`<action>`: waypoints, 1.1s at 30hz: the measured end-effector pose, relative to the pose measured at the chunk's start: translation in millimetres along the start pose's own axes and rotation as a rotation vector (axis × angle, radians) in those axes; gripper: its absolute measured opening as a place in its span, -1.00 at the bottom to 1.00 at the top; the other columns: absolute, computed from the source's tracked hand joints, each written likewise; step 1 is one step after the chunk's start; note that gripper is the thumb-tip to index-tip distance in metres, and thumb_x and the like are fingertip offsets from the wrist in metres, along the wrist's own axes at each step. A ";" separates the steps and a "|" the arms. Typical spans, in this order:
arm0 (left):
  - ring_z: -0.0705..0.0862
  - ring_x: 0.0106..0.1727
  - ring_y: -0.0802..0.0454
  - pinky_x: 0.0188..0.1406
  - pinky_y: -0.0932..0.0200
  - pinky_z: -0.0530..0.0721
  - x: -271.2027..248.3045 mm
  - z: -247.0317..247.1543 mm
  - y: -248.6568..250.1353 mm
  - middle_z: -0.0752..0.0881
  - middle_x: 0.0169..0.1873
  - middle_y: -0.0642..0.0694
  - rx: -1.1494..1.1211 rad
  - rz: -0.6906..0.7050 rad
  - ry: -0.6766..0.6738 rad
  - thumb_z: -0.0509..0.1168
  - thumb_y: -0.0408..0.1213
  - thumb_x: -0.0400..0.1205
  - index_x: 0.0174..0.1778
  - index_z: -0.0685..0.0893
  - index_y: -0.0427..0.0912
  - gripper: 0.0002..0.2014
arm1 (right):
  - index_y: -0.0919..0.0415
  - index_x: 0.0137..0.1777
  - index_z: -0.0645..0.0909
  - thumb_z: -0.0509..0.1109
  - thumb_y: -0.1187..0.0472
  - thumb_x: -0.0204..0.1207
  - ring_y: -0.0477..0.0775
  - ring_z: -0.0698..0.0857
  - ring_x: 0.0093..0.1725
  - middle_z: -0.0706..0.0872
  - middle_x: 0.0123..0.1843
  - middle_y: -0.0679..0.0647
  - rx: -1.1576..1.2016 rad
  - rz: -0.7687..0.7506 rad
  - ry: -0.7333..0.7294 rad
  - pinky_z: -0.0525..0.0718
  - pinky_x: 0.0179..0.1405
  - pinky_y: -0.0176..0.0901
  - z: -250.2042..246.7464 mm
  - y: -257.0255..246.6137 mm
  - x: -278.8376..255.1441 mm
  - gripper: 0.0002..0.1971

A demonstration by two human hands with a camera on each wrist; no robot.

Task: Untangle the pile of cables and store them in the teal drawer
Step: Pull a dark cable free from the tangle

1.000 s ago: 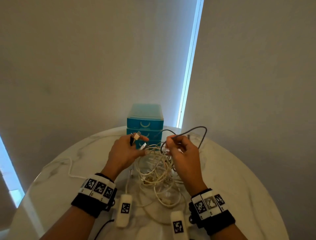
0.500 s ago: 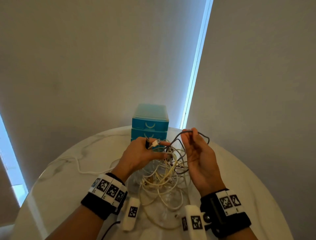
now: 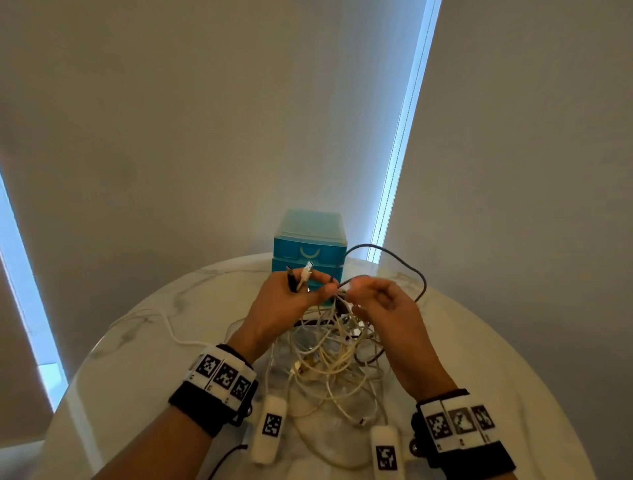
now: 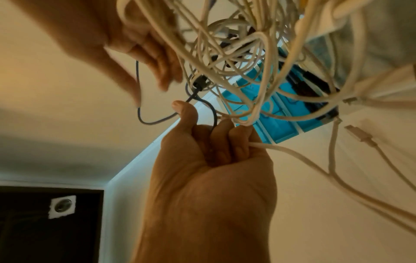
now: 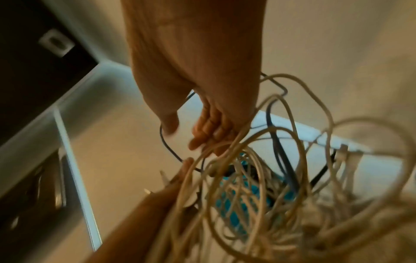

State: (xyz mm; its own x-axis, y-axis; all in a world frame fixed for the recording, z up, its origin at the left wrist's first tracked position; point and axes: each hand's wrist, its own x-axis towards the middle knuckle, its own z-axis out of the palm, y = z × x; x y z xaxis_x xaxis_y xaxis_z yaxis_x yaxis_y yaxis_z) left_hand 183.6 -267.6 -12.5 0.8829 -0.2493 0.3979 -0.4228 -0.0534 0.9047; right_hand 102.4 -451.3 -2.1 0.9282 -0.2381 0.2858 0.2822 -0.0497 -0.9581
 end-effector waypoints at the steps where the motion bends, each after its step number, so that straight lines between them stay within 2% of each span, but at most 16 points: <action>1: 0.85 0.15 0.25 0.18 0.20 0.78 -0.7 0.0 0.4 0.91 0.05 0.19 -0.054 -0.013 0.013 0.62 -0.11 0.62 0.02 0.91 0.02 -0.89 | 0.09 0.21 0.79 0.59 -0.02 0.64 -0.10 0.88 0.14 0.91 0.11 0.00 -0.134 -0.023 -0.024 0.83 -0.01 -0.26 0.2 4.0 -0.7 -0.74; 3: 0.86 0.19 0.18 0.23 0.14 0.81 -0.4 -0.4 -0.2 0.92 0.10 0.09 -0.174 -0.039 0.049 0.61 -0.19 0.63 0.09 0.91 -0.12 -0.84 | 0.13 0.10 0.82 0.67 0.04 0.57 -0.12 0.87 0.05 0.91 0.01 0.01 -0.209 -0.032 -0.029 0.79 -0.13 -0.37 -2.1 10.4 -0.8 -0.78; 6: 0.88 0.20 0.01 0.19 0.04 0.82 -0.6 -4.8 1.8 0.92 0.12 -0.06 -0.322 -0.077 0.088 0.59 -0.16 0.65 0.16 0.89 -0.17 -0.77 | 0.14 0.04 0.82 0.76 0.07 0.47 -0.07 0.89 -0.05 0.91 -0.08 0.04 -0.242 0.001 0.008 0.81 -0.13 -0.31 -9.6 17.7 3.9 -0.74; 9: 0.88 0.13 0.12 -0.06 0.34 0.78 -2.2 -2.3 4.8 0.92 0.10 -0.05 -0.274 -0.054 0.024 0.58 -0.22 0.65 0.14 0.89 -0.26 -0.78 | 0.10 0.01 0.82 0.78 0.07 0.44 -0.03 0.90 -0.08 0.91 -0.12 0.03 -0.264 -0.017 0.046 0.87 -0.04 -0.16 -10.0 25.7 6.2 -0.75; 11: 0.87 0.15 0.16 -0.06 0.39 0.77 -2.0 -1.2 5.4 0.92 0.10 0.00 -0.221 -0.043 0.019 0.59 -0.24 0.65 0.10 0.90 -0.25 -0.82 | 0.03 0.00 0.81 0.75 0.09 0.49 -0.05 0.88 -0.13 0.89 -0.13 0.01 -0.277 -0.055 0.148 0.86 -0.13 -0.15 -11.3 28.0 9.0 -0.82; 13: 0.85 0.08 0.26 -0.13 0.43 0.73 0.0 -7.0 5.9 0.92 0.03 0.08 -0.141 -0.045 0.087 0.59 -0.16 0.65 0.03 0.91 -0.13 -0.86 | 0.01 0.05 0.80 0.71 0.12 0.53 0.01 0.86 -0.17 0.88 -0.11 0.05 -0.191 -0.029 0.212 0.82 -0.20 -0.17 -16.0 27.0 11.6 -0.82; 16: 0.81 -0.14 0.41 -0.33 0.49 0.65 1.0 -14.2 5.6 0.90 -0.12 0.14 -0.104 -0.060 0.181 0.57 -0.11 0.67 -0.01 0.91 -0.06 -0.89 | 0.09 0.07 0.81 0.65 0.27 0.58 0.12 0.81 -0.10 0.88 -0.04 0.16 -0.043 0.036 0.197 0.77 -0.13 -0.07 -24.9 27.0 11.6 -0.86; 18: 0.83 -0.05 0.39 -0.15 0.41 0.76 -3.0 -10.7 8.5 0.92 -0.05 0.14 -0.143 -0.047 0.153 0.57 -0.14 0.68 0.04 0.92 -0.08 -0.88 | 0.04 0.04 0.87 0.61 0.28 0.62 0.05 0.82 0.03 0.90 0.01 0.05 -0.086 0.025 0.098 0.78 -0.06 -0.12 -23.5 27.4 9.9 -0.89; 20: 0.87 0.19 0.16 0.22 0.07 0.84 -5.8 -4.0 8.1 0.92 0.11 0.05 -0.185 -0.029 0.080 0.58 -0.17 0.67 0.11 0.91 -0.13 -0.84 | -0.11 0.10 0.89 0.66 0.05 0.58 -0.06 0.83 0.19 0.90 0.12 -0.07 -0.175 0.025 -0.047 0.81 0.13 -0.10 -12.8 26.5 8.8 -0.87; 21: 0.87 0.24 0.06 0.30 -0.04 0.82 -7.6 -1.4 8.7 0.91 0.15 0.01 -0.196 -0.025 0.045 0.58 -0.19 0.67 0.13 0.91 -0.15 -0.82 | -0.16 0.15 0.87 0.69 -0.11 0.51 -0.10 0.81 0.25 0.87 0.19 -0.10 -0.232 0.018 -0.088 0.80 0.23 -0.06 -5.5 26.6 8.8 -0.76; 23: 0.86 0.26 0.02 0.32 -0.10 0.82 -9.1 0.0 10.9 0.91 0.17 -0.01 -0.194 -0.013 -0.001 0.58 -0.22 0.67 0.16 0.89 -0.17 -0.81 | -0.19 0.18 0.81 0.69 -0.32 0.38 -0.18 0.76 0.28 0.81 0.25 -0.16 -0.358 -0.005 -0.069 0.74 0.29 -0.09 4.7 29.3 10.9 -0.57; 25: 0.87 0.21 0.12 0.22 0.03 0.84 -9.1 -3.3 15.1 0.91 0.13 0.02 -0.207 0.008 0.016 0.58 -0.22 0.67 0.16 0.88 -0.21 -0.79 | -0.15 0.11 0.80 0.73 -0.22 0.39 -0.17 0.78 0.19 0.82 0.19 -0.15 -0.395 -0.031 -0.006 0.77 0.22 -0.10 5.5 33.4 12.3 -0.63; 27: 0.84 -0.15 0.34 -0.18 0.38 0.77 -7.1 -10.6 18.6 0.91 -0.13 0.10 -0.289 -0.008 0.136 0.55 -0.22 0.68 0.19 0.87 -0.25 -0.76 | -0.08 -0.02 0.82 0.76 0.04 0.42 -0.08 0.85 0.05 0.86 0.11 -0.07 -0.387 -0.020 0.049 0.84 0.13 -0.05 -2.7 38.1 12.5 -0.79; 29: 0.67 -0.49 0.34 -0.52 0.46 0.56 -3.8 -18.4 19.4 0.80 -0.41 0.17 -0.411 -0.058 0.244 0.53 -0.22 0.70 0.22 0.85 -0.26 -0.75 | -0.06 -0.05 0.82 0.74 0.12 0.45 -0.06 0.82 0.11 0.84 0.17 -0.02 -0.441 -0.009 0.071 0.80 0.09 -0.14 -11.4 40.8 12.5 -0.84; 31: 0.59 -0.54 0.33 -0.51 0.39 0.48 -3.4 -19.8 19.3 0.76 -0.43 0.20 -0.416 -0.071 0.238 0.54 -0.17 0.68 0.21 0.87 -0.22 -0.75 | -0.13 0.00 0.82 0.75 0.03 0.44 -0.07 0.72 0.30 0.75 0.27 -0.08 -0.485 -0.031 0.049 0.66 0.15 -0.23 -13.7 38.2 12.1 -0.80; 33: 0.63 -0.47 0.35 -0.44 0.36 0.51 -7.2 -14.7 22.9 0.82 -0.29 0.15 -0.380 -0.067 0.170 0.55 -0.16 0.67 0.22 0.88 -0.22 -0.73 | -0.26 0.05 0.82 0.75 -0.22 0.35 -0.03 0.61 0.42 0.67 0.32 -0.15 -0.527 -0.108 0.036 0.62 0.29 -0.11 -7.2 29.2 8.7 -0.68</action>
State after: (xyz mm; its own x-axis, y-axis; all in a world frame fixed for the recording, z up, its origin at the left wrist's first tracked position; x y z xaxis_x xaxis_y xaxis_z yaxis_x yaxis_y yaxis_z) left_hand 170.6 -252.8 7.7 0.9405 -0.0928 0.3270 -0.2858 0.3046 0.9086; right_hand 117.0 -461.8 -27.7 0.8891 -0.2376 0.3912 0.2070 -0.5536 -0.8066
